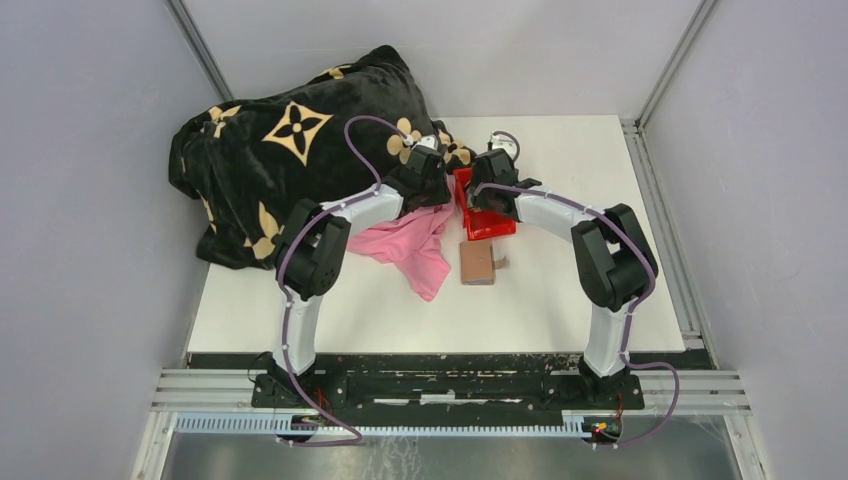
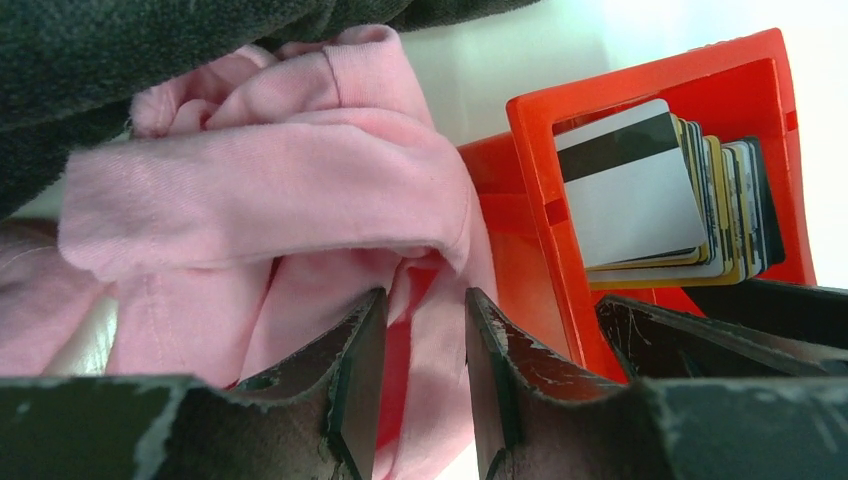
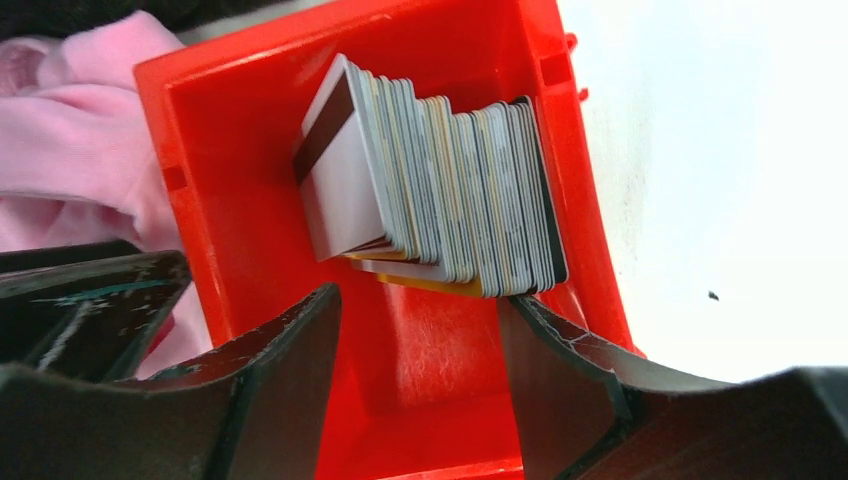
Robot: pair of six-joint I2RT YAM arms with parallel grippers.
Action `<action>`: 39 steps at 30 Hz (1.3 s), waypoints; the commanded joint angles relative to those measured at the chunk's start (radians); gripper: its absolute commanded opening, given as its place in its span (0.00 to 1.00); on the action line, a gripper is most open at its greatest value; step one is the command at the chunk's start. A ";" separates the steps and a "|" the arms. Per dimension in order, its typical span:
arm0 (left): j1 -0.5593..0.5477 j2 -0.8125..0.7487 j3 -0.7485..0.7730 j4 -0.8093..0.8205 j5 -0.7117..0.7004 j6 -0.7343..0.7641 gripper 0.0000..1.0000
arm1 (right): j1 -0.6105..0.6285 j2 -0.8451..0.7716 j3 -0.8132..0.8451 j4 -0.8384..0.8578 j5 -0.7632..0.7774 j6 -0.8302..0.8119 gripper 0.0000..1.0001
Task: Put the credit cards into the card holder
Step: Adjust the credit card in the storage box.
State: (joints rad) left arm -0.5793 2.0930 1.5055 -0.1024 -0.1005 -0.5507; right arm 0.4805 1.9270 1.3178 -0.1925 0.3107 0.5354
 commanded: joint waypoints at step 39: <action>0.036 0.091 0.098 0.058 0.089 0.008 0.42 | -0.014 -0.108 0.167 -0.122 -0.042 -0.122 0.67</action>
State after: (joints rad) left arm -0.5518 2.1834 1.5814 -0.0952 -0.0261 -0.5510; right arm 0.4522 1.9194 1.4609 -0.2527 0.2302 0.3943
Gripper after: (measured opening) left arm 0.419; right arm 0.660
